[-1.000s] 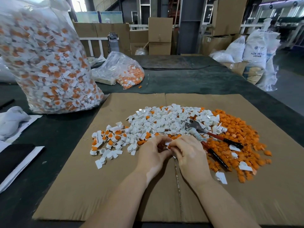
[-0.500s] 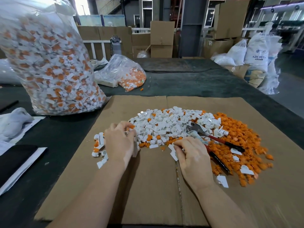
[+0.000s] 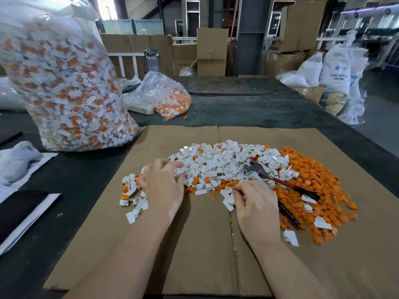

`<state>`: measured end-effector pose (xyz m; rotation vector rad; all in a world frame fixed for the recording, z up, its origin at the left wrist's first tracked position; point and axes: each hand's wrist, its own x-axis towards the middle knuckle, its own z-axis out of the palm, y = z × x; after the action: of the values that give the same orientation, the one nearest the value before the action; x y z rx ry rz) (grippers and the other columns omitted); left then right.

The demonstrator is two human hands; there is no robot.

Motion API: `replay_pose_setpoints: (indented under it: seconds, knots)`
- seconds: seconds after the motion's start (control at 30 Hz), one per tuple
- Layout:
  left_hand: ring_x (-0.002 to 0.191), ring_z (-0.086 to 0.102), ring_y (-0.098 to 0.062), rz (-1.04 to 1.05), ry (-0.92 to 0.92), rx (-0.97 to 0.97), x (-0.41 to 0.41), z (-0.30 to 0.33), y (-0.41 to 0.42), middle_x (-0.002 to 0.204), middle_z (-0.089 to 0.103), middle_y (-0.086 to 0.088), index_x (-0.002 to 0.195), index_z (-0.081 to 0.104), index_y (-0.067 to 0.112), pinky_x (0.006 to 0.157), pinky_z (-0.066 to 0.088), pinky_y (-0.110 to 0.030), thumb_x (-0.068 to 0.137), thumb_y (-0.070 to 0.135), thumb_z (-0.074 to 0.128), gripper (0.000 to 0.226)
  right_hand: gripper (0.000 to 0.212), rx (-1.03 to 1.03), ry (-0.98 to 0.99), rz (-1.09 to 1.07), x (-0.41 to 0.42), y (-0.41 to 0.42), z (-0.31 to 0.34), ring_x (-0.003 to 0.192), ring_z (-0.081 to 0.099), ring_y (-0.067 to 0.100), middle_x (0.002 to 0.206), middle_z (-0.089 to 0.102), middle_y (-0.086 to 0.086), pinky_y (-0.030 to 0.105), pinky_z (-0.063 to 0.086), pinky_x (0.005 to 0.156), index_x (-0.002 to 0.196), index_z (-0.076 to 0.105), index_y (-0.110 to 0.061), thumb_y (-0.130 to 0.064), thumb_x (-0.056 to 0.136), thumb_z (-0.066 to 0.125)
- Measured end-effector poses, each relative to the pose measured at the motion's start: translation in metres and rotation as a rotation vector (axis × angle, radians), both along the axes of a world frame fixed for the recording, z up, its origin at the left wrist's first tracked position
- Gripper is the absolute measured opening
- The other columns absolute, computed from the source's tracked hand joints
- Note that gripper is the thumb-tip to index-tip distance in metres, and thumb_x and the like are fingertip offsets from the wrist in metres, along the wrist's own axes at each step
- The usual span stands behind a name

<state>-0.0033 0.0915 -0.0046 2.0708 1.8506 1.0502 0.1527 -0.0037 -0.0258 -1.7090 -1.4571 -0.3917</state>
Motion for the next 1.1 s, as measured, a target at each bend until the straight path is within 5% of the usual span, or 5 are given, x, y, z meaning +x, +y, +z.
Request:
replay_pose_setpoints:
  seconds: [0.2, 0.33, 0.67, 0.83, 1.1]
  knots:
    - [0.105, 0.049, -0.015, -0.451, -0.037, -0.07, 0.036, -0.01, -0.021, 0.092, 0.051, 0.012, 0.104, 0.07, 0.022, 0.094, 0.038, -0.029, 0.088, 0.025, 0.063, 0.017, 0.014, -0.012, 0.054, -0.185, 0.002, 0.0, -0.004, 0.076, 0.06, 0.027, 0.075, 0.065, 0.001, 0.034, 0.034, 0.07, 0.076, 0.068, -0.012, -0.001, 0.073, 0.074]
    - [0.102, 0.043, -0.008, -0.596, 0.01, -0.089, 0.051, -0.017, -0.031, 0.094, 0.046, 0.013, 0.111, 0.067, 0.026, 0.084, 0.031, -0.018, 0.08, 0.043, 0.068, 0.035, 0.016, -0.036, 0.068, -0.248, 0.002, 0.002, -0.005, 0.079, 0.062, 0.028, 0.08, 0.067, 0.002, 0.036, 0.035, 0.072, 0.078, 0.069, -0.013, 0.002, 0.072, 0.073]
    - [0.086, 0.049, -0.008, -0.446, -0.185, -0.111, 0.048, -0.023, -0.03, 0.082, 0.048, 0.019, 0.096, 0.071, 0.024, 0.068, 0.032, -0.015, 0.085, 0.029, 0.068, 0.013, 0.023, -0.077, 0.044, -0.308, 0.001, 0.003, -0.005, 0.076, 0.061, 0.029, 0.077, 0.066, 0.003, 0.039, 0.037, 0.073, 0.079, 0.071, -0.013, 0.006, 0.067, 0.072]
    - [0.091, 0.057, -0.007, -0.409, -0.337, -0.184, 0.047, -0.023, -0.033, 0.094, 0.064, 0.014, 0.104, 0.066, 0.027, 0.074, 0.038, -0.015, 0.088, 0.03, 0.063, 0.016, 0.024, -0.095, 0.049, -0.358, 0.0, 0.002, -0.005, 0.076, 0.059, 0.031, 0.078, 0.067, 0.006, 0.041, 0.036, 0.074, 0.08, 0.071, -0.011, 0.008, 0.067, 0.069]
    - [0.08, 0.056, -0.002, -0.422, -0.326, -0.141, 0.046, -0.02, -0.033, 0.089, 0.062, 0.012, 0.098, 0.067, 0.023, 0.067, 0.039, -0.006, 0.092, 0.024, 0.058, 0.011, 0.022, -0.166, -0.146, -0.282, 0.002, 0.014, 0.007, 0.072, 0.056, 0.025, 0.075, 0.062, 0.002, 0.037, 0.031, 0.075, 0.075, 0.071, -0.017, -0.001, 0.065, 0.081]
